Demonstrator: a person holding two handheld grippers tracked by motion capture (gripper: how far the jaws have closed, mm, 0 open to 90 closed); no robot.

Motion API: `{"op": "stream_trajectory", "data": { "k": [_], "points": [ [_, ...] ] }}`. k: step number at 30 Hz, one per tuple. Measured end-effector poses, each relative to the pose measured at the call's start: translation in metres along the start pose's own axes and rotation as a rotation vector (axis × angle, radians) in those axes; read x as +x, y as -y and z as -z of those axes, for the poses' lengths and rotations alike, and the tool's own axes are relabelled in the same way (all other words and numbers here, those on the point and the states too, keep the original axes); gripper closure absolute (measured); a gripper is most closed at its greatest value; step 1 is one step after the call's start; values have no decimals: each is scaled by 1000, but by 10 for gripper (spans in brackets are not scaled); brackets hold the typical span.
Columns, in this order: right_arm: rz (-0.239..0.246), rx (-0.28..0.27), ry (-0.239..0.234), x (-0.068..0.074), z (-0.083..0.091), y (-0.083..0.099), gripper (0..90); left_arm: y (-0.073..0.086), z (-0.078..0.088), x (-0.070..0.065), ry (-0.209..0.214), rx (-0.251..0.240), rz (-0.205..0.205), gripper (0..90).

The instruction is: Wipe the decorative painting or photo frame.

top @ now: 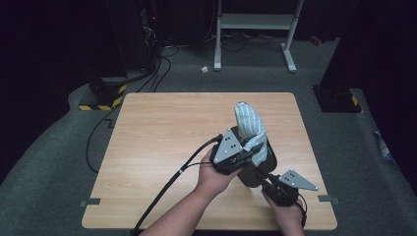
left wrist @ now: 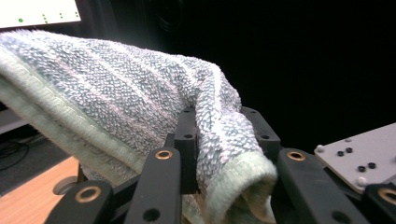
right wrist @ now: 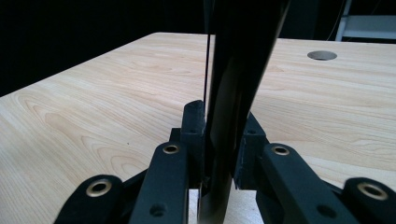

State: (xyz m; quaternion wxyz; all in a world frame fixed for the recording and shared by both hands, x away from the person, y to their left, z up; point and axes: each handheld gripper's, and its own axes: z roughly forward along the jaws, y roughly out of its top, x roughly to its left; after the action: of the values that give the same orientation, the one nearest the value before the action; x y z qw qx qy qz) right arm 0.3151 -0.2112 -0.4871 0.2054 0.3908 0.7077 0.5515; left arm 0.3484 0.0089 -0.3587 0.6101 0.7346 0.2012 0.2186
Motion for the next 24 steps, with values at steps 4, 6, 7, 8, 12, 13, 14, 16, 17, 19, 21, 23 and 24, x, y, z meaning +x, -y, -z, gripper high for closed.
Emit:
{"op": "stream_trajectory", "data": {
  "k": [4,6,7,8,12,13,14,16,17,19,21,23,24],
  "points": [
    [0,-2,0,0,0,-1,775,0,0,12,-39,1,-2,709],
    [1,-2,-1,0,0,-1,775,0,-1,20,-64,9,4,709],
    [1,-2,-1,0,0,-1,775,0,-1,24,-76,14,6,709],
    [2,-1,0,0,0,-1,775,1,-1,28,-82,18,8,710],
    [1,-1,-1,0,0,-1,775,4,-2,40,-122,40,3,710],
    [1,-1,-1,0,0,-1,775,5,-2,43,-132,46,2,710],
    [2,-1,-1,0,0,-1,775,6,-2,46,-142,53,1,711],
    [1,-1,1,0,0,-1,775,9,-2,53,-158,67,4,711],
    [4,-2,2,0,0,-1,775,10,-2,55,-164,68,11,711],
    [4,-2,2,0,0,-1,775,13,-2,60,-171,70,14,711],
    [3,-2,1,0,0,-1,775,16,-2,63,-179,76,17,711],
    [0,-3,0,0,-1,-1,775,20,-4,68,-188,90,26,710],
    [1,-4,1,0,-1,-1,775,23,-4,70,-188,96,33,711]
  ]
}}
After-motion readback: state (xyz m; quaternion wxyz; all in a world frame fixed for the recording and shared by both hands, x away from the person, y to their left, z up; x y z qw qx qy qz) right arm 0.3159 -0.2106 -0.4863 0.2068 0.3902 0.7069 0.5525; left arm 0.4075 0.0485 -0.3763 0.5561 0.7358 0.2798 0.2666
